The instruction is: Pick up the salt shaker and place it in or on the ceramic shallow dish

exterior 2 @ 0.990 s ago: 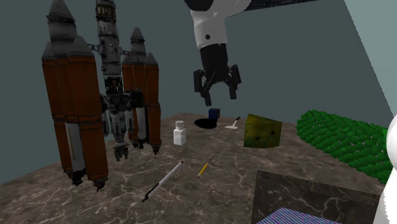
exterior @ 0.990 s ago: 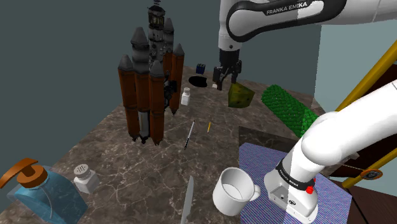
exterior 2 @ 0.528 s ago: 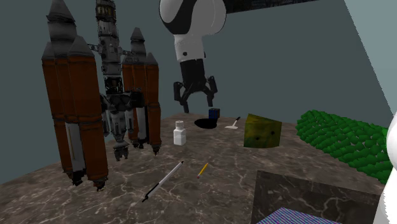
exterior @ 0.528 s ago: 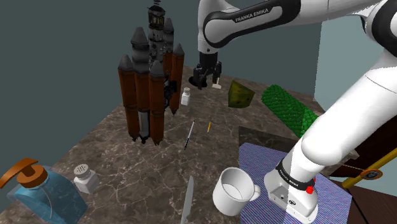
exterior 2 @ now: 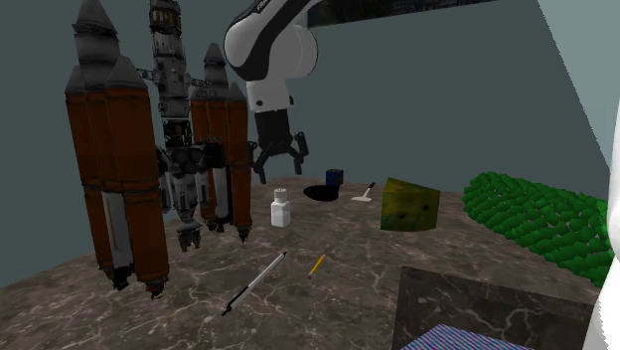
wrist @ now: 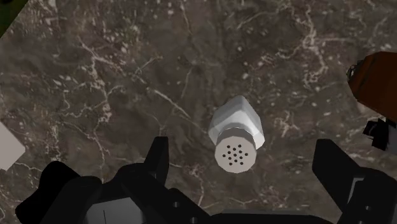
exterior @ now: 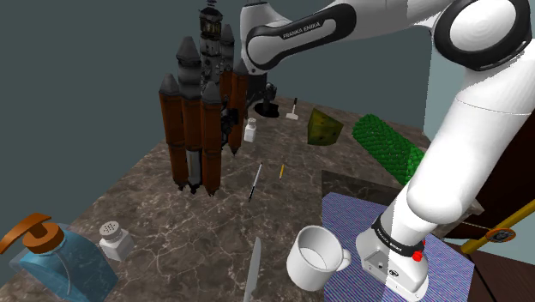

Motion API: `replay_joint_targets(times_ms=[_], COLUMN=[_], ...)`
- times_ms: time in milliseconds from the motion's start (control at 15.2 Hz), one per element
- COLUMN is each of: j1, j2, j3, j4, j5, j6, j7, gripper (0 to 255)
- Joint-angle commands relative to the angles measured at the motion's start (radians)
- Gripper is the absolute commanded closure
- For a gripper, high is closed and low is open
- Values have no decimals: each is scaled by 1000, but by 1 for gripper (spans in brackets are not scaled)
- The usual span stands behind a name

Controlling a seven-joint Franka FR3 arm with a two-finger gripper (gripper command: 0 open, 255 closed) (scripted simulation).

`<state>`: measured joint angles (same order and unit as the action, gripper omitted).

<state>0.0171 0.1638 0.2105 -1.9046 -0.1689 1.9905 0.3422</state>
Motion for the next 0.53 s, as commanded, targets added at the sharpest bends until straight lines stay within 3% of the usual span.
replay_joint_targets(times_ms=[0, 462], j1=[2, -2], j2=[23, 48], j3=[-1, -6], j4=[2, -42], j5=[-8, -20], j6=[23, 92], j7=[7, 15], gripper=[0, 0])
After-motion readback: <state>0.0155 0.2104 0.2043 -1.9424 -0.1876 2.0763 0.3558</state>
